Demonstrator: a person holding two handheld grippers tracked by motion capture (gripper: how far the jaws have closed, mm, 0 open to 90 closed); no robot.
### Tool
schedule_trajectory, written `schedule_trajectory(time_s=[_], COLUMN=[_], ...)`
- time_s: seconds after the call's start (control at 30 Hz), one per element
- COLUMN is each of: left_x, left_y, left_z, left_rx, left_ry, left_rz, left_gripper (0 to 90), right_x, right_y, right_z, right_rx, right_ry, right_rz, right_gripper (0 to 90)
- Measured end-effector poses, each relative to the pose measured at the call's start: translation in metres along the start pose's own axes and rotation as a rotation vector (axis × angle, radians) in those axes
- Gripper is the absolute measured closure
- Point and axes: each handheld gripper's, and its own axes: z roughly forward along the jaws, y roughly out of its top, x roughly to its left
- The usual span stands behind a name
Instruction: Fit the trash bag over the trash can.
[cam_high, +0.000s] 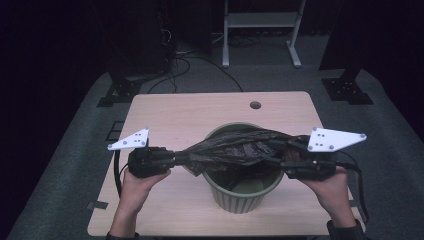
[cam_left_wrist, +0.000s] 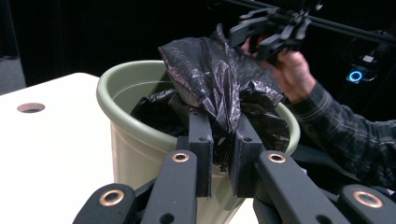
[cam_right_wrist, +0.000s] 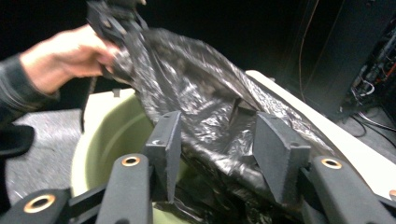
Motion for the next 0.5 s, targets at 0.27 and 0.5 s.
schedule_trajectory(time_s=[0.27,0.5], left_x=[0.000,0.000], left_y=[0.001,0.001], left_z=[-0.001,-0.001], left_rx=[-0.014,0.002], left_ry=[-0.016,-0.001], left_rz=[-0.008,-0.008], left_gripper=[81.1,65.4], right_x=[-0.007,-0.012], right_y=[-0.009,-0.014], right_z=[0.020,0.019], right_rx=[0.060,0.067], right_ry=[-0.069,-0.047], right_rz=[-0.003,0.036], right_gripper=[50.6,88.7])
